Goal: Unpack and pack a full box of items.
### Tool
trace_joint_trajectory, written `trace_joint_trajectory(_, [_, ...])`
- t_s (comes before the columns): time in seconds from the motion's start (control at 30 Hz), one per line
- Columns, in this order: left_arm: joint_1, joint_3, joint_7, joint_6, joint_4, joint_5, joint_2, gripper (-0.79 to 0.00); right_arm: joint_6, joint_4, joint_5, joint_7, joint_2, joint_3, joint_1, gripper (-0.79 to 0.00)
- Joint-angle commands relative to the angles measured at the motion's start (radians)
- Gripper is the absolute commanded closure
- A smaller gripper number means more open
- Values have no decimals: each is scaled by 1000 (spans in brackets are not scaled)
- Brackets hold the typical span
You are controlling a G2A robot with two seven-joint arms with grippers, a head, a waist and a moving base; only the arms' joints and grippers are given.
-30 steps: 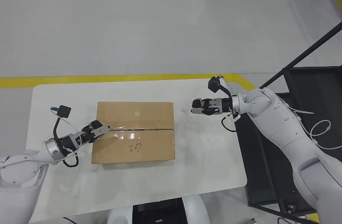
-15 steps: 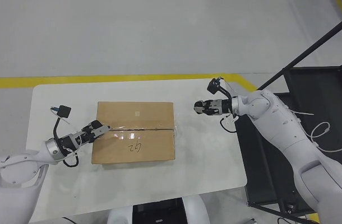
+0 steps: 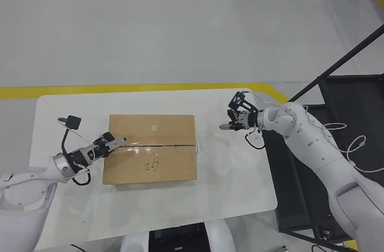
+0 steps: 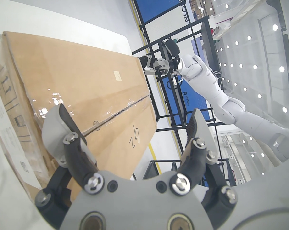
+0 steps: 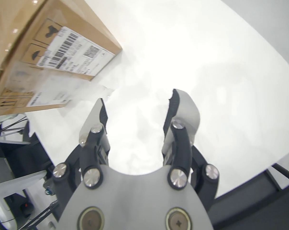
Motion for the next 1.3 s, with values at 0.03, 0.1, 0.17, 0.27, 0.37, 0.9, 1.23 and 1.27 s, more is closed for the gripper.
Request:
trace_joint_trajectory(0.03, [3,-1,13,11,-6,7,0,-785,53,3,-133,-64,-16,-32,9,-785])
trace_joint_trajectory(0.1, [7,1,18,18,-14,19,0,-785,49,20,-179,-104,-30,-57,21,-785])
trace_joint_trajectory(0.17, [9,4,20,22,-19,23,0,-785,26,46,-222,-142,-46,-81,39,-785])
trace_joint_trajectory(0.27, [9,4,20,22,-19,23,0,-785,-9,86,-298,-213,-66,-112,68,-785])
trace_joint_trajectory(0.37, [9,4,20,22,-19,23,0,-785,-44,121,-343,-283,-78,-127,84,-785])
trace_joint_trajectory(0.9, [9,4,20,22,-19,23,0,-785,-44,121,-343,-283,-78,-127,84,-785])
trace_joint_trajectory(1.23, [9,4,20,22,-19,23,0,-785,-44,121,-343,-283,-78,-127,84,-785])
trace_joint_trajectory(1.27, [9,4,20,22,-19,23,0,-785,-44,121,-343,-283,-78,-127,84,-785])
